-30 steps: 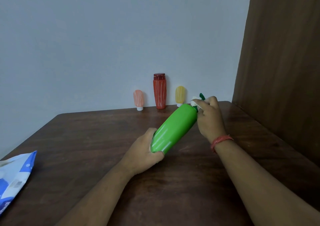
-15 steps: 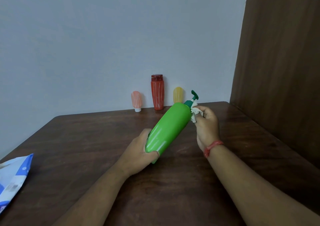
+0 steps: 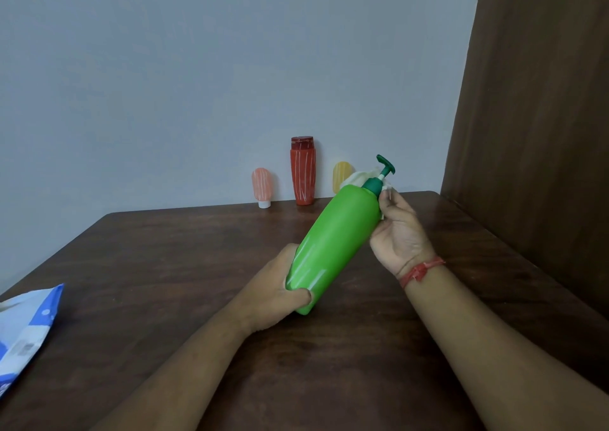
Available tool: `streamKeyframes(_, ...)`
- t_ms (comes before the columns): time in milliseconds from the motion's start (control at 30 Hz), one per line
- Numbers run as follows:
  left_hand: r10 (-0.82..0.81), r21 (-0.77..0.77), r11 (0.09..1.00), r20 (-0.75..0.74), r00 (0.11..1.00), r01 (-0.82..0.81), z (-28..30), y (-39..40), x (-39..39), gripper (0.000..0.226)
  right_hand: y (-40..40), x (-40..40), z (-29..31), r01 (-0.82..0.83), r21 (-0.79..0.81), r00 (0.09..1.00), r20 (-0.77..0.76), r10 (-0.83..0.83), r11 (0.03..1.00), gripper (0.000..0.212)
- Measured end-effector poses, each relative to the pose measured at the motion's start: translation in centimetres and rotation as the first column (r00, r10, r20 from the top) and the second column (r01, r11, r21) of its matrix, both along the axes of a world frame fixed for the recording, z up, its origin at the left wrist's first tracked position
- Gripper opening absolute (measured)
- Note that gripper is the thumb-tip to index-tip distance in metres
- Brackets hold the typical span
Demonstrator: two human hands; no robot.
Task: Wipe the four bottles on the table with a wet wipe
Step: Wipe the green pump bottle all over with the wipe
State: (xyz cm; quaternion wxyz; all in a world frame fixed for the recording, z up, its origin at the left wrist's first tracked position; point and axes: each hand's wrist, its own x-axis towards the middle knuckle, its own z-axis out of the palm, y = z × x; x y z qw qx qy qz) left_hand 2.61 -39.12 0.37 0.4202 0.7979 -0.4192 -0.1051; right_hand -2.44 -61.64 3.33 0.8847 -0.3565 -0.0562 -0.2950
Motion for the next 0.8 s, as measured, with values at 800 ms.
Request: streamKeyframes(800,0.17,-0.071,0.983,-0.012,0.985,-0.17,0.1,-0.3,0.7,0.058,6.1,0.1,-1.2,0.37,-0.72,0.667,0.646,-0.371,-0.588,0.028)
